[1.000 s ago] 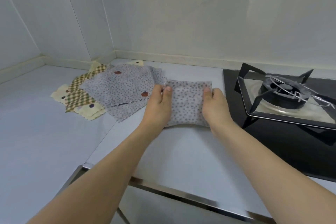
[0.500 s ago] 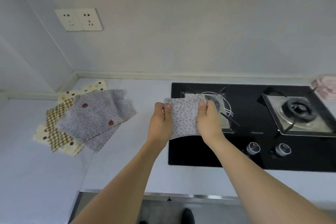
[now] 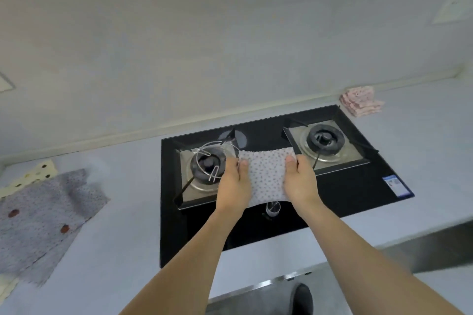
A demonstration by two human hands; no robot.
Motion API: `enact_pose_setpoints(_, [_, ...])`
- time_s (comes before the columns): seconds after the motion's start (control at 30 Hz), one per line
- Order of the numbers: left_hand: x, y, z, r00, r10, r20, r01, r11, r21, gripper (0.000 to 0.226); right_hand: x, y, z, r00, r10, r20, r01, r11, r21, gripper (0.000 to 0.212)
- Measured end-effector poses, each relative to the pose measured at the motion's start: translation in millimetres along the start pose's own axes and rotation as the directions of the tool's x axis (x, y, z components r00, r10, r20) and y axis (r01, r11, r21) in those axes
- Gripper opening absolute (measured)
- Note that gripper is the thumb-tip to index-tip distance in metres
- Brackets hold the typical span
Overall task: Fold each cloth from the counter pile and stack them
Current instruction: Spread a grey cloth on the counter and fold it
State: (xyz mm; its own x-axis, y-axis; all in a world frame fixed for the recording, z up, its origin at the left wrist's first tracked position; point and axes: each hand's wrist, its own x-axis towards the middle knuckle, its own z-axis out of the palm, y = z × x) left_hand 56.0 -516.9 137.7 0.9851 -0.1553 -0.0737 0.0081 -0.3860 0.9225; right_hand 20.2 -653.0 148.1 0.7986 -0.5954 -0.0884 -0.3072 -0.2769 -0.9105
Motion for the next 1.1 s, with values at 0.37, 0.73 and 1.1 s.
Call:
enact_pose_setpoints(0.37, [46.1, 107.8, 213.0, 0.997, -0.027, 0.074, 0.036, 0.993, -0.117, 0.031, 148.8, 52.9, -190.1, 0.986, -0.155, -0.053, 0.119, 0.900, -0.419, 0.031])
enact_pose_setpoints(0.73, [127.4, 169.1, 375.2, 0.947, -0.112, 0.300, 0.138, 0.988, -0.067, 0.030, 272.8, 106.7, -316.4, 0.988, 0.090, -0.125, -0.107, 0.985, -0.136, 0.021])
enact_pose_setpoints(1.1, [272.8, 213.8, 580.3, 0.910, -0.302, 0.285, 0.305, 0.952, 0.035, 0.018, 504.9, 184.2, -428.2, 0.938, 0.344, 0.039, -0.346, 0.926, 0.154, 0.039])
